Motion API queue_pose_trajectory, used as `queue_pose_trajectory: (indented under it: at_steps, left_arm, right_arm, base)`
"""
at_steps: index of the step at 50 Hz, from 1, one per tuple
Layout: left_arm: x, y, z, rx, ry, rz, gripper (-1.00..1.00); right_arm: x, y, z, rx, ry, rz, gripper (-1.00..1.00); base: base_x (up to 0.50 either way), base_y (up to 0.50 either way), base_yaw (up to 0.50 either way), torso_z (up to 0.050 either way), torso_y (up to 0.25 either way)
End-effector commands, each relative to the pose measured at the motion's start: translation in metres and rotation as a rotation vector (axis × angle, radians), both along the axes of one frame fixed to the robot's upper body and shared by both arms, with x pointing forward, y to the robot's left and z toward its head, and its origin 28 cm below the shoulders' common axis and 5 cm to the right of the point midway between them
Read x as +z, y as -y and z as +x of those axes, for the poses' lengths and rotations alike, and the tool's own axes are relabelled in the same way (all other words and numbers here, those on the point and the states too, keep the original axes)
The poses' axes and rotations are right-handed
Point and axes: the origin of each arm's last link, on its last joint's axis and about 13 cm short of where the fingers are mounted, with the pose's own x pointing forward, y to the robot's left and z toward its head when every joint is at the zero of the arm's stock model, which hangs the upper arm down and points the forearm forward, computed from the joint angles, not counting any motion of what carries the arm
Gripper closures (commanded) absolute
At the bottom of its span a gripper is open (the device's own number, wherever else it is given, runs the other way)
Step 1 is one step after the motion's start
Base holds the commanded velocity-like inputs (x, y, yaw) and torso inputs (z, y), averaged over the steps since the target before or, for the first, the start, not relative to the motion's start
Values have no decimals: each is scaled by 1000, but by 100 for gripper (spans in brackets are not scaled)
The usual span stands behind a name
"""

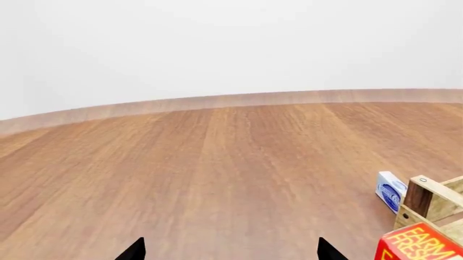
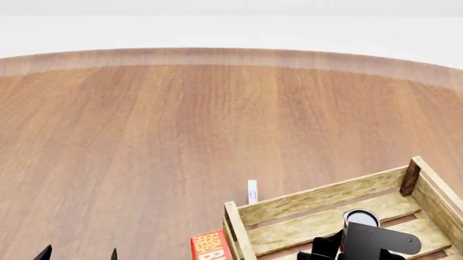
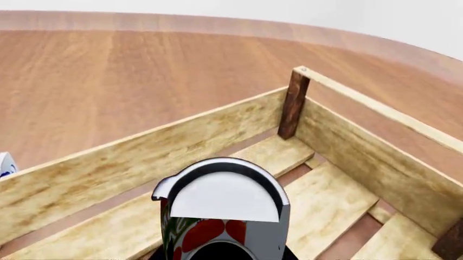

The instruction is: Pick up the tomato sauce, and put it in the wooden tray.

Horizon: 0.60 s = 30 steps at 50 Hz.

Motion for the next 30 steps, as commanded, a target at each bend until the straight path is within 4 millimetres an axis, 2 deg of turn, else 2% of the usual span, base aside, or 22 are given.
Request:
queue_pose_trajectory:
  at_steps: [1,30]
  left_arm:
    - [1,0,0,10,20,-11,-100]
    - [2,1,-1,11,20,-9,-100]
  right_arm:
    - [2,1,2,13,-6,-17,100]
    - [2,0,3,9,-20,-15,100]
  base:
    - [0,0,0,0,0]
    - [0,0,0,0,0]
